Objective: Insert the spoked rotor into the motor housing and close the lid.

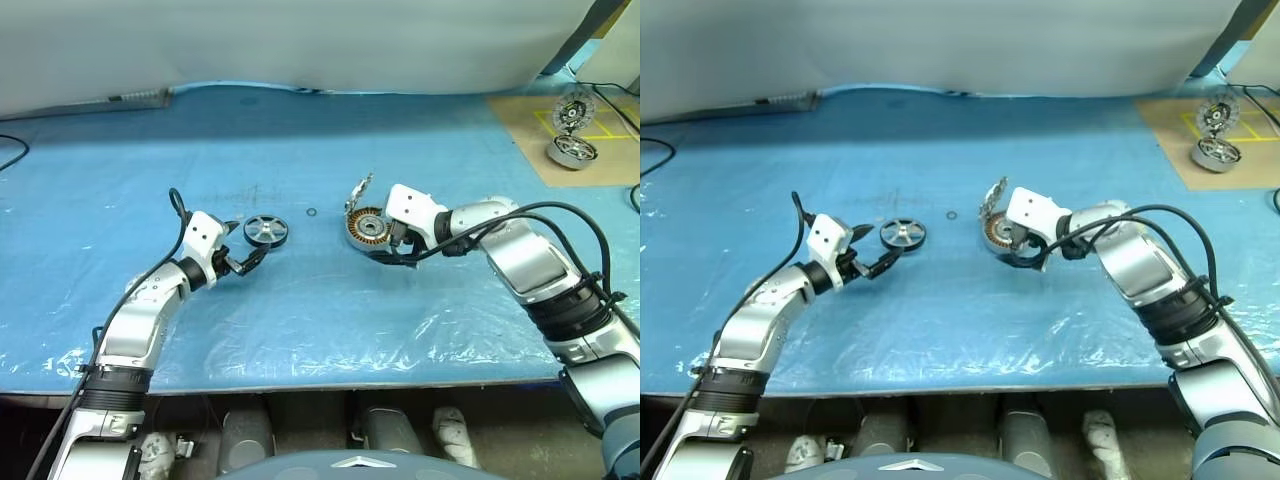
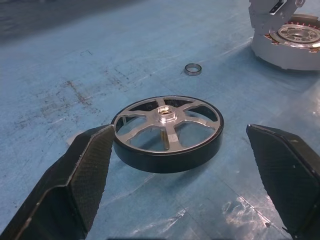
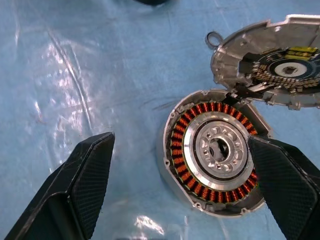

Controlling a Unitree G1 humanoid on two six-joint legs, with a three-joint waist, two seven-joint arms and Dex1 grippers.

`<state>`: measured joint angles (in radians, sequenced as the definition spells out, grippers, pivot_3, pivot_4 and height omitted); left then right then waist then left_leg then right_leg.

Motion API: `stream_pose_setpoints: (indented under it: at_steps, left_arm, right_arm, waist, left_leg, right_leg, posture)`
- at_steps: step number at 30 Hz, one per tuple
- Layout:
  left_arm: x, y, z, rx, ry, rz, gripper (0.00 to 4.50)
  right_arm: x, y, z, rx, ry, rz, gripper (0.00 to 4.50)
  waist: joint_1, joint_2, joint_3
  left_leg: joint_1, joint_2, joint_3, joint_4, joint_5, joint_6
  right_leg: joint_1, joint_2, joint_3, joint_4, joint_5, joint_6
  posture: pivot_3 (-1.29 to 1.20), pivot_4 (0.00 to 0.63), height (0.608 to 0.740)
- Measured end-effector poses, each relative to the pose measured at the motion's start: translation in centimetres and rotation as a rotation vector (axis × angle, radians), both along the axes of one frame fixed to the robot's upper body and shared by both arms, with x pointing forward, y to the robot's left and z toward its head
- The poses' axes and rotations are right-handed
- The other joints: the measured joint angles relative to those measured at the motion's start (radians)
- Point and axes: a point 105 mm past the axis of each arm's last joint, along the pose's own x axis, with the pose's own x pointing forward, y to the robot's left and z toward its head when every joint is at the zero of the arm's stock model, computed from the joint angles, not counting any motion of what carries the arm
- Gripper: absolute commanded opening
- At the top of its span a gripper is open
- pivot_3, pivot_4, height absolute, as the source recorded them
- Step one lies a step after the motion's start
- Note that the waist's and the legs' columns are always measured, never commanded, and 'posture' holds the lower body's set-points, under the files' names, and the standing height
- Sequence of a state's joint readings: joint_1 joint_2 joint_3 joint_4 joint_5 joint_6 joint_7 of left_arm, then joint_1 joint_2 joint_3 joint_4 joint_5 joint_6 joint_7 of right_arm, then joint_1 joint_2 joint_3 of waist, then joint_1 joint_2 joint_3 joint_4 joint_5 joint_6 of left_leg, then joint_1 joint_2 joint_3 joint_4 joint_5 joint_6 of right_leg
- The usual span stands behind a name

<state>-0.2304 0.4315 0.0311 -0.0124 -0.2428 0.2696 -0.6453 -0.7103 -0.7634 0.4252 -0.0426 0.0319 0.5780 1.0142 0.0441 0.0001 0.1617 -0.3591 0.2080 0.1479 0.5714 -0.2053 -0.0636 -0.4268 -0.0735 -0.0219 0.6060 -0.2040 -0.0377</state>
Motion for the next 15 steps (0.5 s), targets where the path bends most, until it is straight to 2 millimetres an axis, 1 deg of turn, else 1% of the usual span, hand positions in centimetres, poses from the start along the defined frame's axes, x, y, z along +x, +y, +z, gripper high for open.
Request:
stream_pose_setpoints:
  at_steps: [3, 7, 13, 15]
  left_arm:
    - [-0.3, -0.2, 0.0, -0.002, -0.006, -0.004, 4.48]
    - [-0.7, -0.6, -0.3, -0.005, 0.002, -0.014, 4.48]
    - [-0.8, -1.0, -0.5, -0.012, 0.005, -0.023, 4.48]
    - [-0.8, -1.1, -0.5, -0.013, 0.005, -0.023, 4.48]
  right_arm:
    - [1.0, -0.2, -0.3, -0.103, 0.009, 0.048, 4.5]
    - [2.3, -0.8, -0.3, -0.175, -0.012, 0.067, 4.5]
    - [2.7, -0.9, -2.1, -0.222, 0.027, 0.115, 4.5]
    - [2.9, -0.7, -2.1, -0.232, 0.023, 0.138, 4.5]
  waist:
    - [-0.003, -0.001, 0.0]
    - [-0.001, -0.001, 0.0]
    - [-0.001, -0.001, 0.0]
    - [-0.002, -0.001, 0.0]
  left_leg:
    - [-0.002, 0.0, 0.0, 0.002, 0.0, 0.001]
    - [-0.005, 0.001, 0.0, 0.004, 0.0, 0.007]
    - [-0.01, 0.001, 0.0, 0.007, -0.001, 0.009]
    - [-0.01, 0.001, 0.0, 0.007, -0.001, 0.01]
  right_leg:
    - [-0.002, 0.0, 0.0, 0.001, 0.0, 0.0]
    - [-0.005, 0.0, 0.0, 0.003, 0.0, -0.001]
    - [-0.01, 0.0, 0.0, 0.005, 0.0, -0.001]
    - [-0.01, 0.0, 0.0, 0.006, 0.0, -0.001]
  posture:
    - [0.0, 0.15, 0.74]
    - [0.0, 0.15, 0.74]
    - [0.0, 0.15, 0.74]
    - [0.0, 0.15, 0.74]
